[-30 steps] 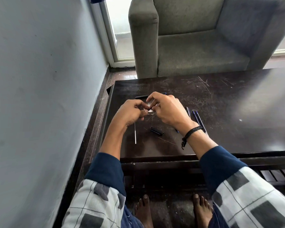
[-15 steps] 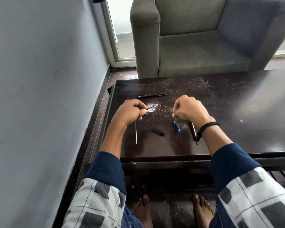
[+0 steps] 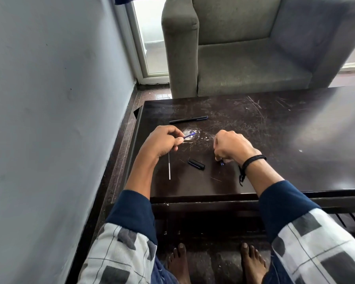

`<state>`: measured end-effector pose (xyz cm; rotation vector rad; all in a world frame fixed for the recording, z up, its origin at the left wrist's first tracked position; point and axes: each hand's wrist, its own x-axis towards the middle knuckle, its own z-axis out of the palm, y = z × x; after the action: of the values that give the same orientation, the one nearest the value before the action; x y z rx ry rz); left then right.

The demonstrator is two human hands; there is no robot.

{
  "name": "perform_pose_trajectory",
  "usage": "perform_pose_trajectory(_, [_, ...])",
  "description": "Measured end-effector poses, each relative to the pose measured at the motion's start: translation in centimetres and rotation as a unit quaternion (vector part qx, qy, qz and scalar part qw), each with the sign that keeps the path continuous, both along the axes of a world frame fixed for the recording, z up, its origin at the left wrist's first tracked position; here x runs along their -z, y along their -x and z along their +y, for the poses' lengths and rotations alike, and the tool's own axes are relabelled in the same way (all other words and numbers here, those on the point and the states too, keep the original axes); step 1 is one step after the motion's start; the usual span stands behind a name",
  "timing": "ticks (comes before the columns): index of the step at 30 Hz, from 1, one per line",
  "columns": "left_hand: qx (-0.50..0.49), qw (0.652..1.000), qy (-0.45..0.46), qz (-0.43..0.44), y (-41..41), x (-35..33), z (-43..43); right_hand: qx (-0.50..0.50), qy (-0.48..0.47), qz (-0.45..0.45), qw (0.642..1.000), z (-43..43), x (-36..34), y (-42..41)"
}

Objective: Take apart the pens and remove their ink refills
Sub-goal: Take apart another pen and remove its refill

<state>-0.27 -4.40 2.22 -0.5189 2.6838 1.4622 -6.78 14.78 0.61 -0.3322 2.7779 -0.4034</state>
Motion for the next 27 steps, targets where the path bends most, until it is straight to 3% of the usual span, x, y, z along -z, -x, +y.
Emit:
perform_pose_trajectory(4, [0.009,1.000,0.000,-0.001,-0.1,-0.2,0.2,0.026,0.043,-0.008,0.999,0.2,0.0,0.2])
perform_pose_trajectory(7, [0.014,1.000,-0.011,0.005,-0.3,-0.6,0.3,0.101,0.199,-0.021,0.974,0.1,-0.3,0.8])
perform_pose_trajectory(10, [0.019,0.999,-0.029,0.009,-0.6,-0.9,0.5,0.182,0.457,-0.080,0.867,0.0,-0.9,1.2])
perform_pose_trajectory(12, [0.021,0.999,-0.041,0.010,-0.6,-1.0,0.6,0.207,0.540,-0.105,0.809,-0.2,-1.1,1.0])
perform_pose_trajectory(21, [0.029,0.999,-0.036,0.009,-0.4,-0.8,0.7,0.267,0.622,-0.145,0.722,-1.3,-0.9,0.6])
perform_pose_trajectory(27, [0.030,0.999,-0.038,0.008,-0.2,-0.6,0.8,0.263,0.622,-0.166,0.719,-1.6,-0.9,0.2])
